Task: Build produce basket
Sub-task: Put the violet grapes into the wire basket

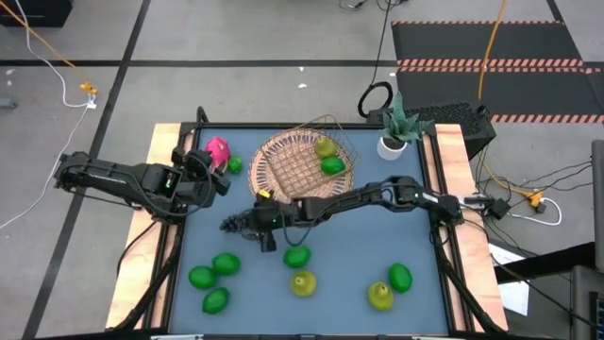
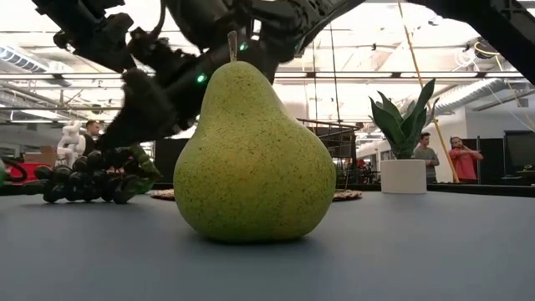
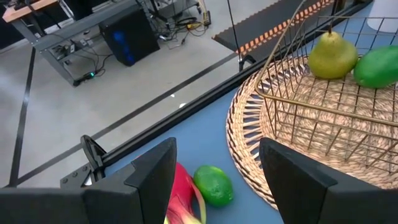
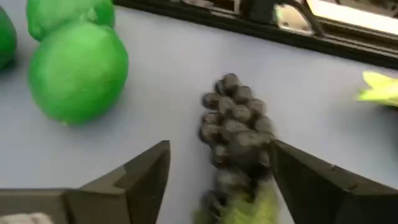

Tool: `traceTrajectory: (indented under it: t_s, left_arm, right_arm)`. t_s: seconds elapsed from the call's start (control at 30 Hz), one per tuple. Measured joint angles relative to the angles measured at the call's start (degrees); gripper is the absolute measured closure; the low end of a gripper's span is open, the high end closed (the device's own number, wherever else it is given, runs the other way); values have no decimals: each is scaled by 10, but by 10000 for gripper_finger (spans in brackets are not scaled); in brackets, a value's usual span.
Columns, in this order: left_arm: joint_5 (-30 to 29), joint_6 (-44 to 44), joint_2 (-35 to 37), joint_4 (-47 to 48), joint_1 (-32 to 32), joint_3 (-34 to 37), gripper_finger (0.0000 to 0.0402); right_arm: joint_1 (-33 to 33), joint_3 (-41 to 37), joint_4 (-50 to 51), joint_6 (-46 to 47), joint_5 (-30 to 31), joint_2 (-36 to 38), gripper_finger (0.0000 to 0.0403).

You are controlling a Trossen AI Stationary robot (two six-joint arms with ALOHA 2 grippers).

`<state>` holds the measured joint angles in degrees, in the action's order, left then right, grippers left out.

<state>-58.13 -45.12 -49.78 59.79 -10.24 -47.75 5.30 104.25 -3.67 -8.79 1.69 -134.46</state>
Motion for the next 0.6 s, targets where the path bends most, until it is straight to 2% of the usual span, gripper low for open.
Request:
traceTrajectory:
  t_s: [0.2, 0.33, 0.47, 0.6]
  left_arm:
    - [0, -2, 0, -1, 2, 0, 170]
    - [0, -2, 0, -1, 2, 0, 170]
    - [-1, -2, 0, -1, 2, 0, 170]
    - [-1, -2, 0, -1, 2, 0, 170]
  right_arm:
    - [6, 0, -53, -25, 84, -35, 81]
    - [-2, 0, -46, -26, 89, -45, 71]
    - [-5, 0, -39, -24, 89, -49, 92]
    - [-7, 0, -29, -18, 87, -49, 149]
